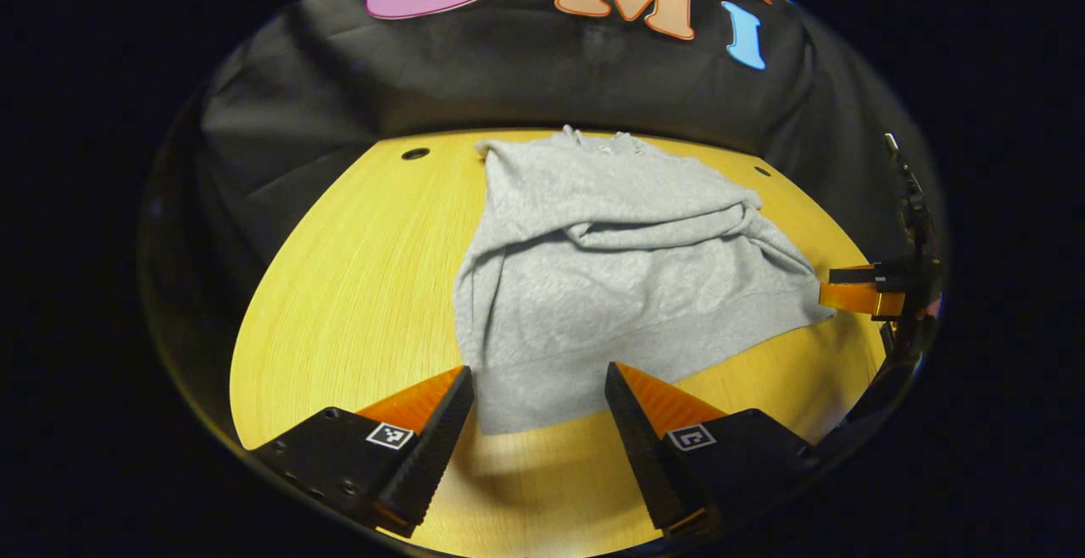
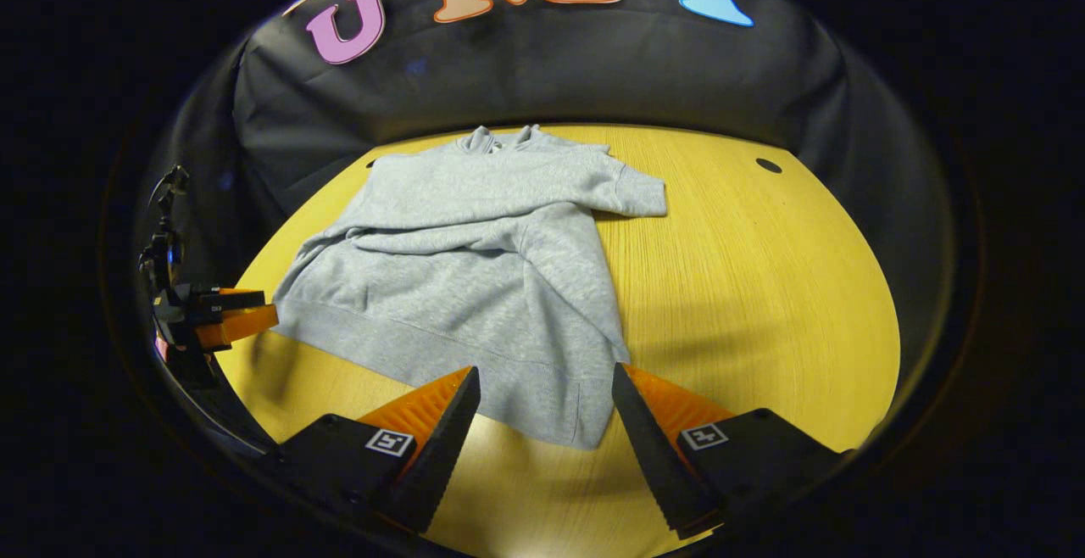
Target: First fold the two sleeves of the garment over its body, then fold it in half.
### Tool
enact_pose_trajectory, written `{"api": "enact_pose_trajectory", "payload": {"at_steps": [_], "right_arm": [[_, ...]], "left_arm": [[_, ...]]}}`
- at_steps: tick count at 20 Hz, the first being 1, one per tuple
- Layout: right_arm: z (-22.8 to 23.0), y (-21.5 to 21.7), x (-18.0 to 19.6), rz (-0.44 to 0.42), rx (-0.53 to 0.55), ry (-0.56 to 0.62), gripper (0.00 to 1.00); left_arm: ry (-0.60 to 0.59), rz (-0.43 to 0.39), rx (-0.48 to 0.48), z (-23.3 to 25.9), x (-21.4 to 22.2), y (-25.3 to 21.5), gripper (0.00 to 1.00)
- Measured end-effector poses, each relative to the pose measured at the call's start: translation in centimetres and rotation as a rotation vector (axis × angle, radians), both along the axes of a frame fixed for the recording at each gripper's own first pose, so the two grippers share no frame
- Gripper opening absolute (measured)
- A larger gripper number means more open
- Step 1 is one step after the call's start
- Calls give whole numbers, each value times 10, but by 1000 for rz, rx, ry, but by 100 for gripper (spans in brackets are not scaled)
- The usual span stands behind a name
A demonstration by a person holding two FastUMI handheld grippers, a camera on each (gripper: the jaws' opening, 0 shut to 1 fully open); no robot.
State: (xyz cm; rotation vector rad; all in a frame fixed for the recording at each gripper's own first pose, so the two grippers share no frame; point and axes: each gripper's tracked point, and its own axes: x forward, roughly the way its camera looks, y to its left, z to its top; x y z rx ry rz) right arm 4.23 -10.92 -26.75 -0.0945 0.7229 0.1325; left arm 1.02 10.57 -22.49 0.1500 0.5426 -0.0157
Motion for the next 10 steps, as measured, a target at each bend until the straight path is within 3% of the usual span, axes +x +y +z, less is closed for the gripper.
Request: {"api": "enact_pose_trajectory", "payload": {"at_steps": [5,6,9,10], "right_arm": [[-17,-6,-4,-29,-16,28,94],[-18,-6,-4,-32,-21,28,98],[-22,-5,-5,-23,-44,19,94],[-22,-5,-5,-21,-49,15,97]], "left_arm": [[24,29,-16,-13,0,9,92],[23,26,-11,-14,1,9,92],[39,29,40,-18,4,8,90],[42,30,45,-19,5,5,90]]}}
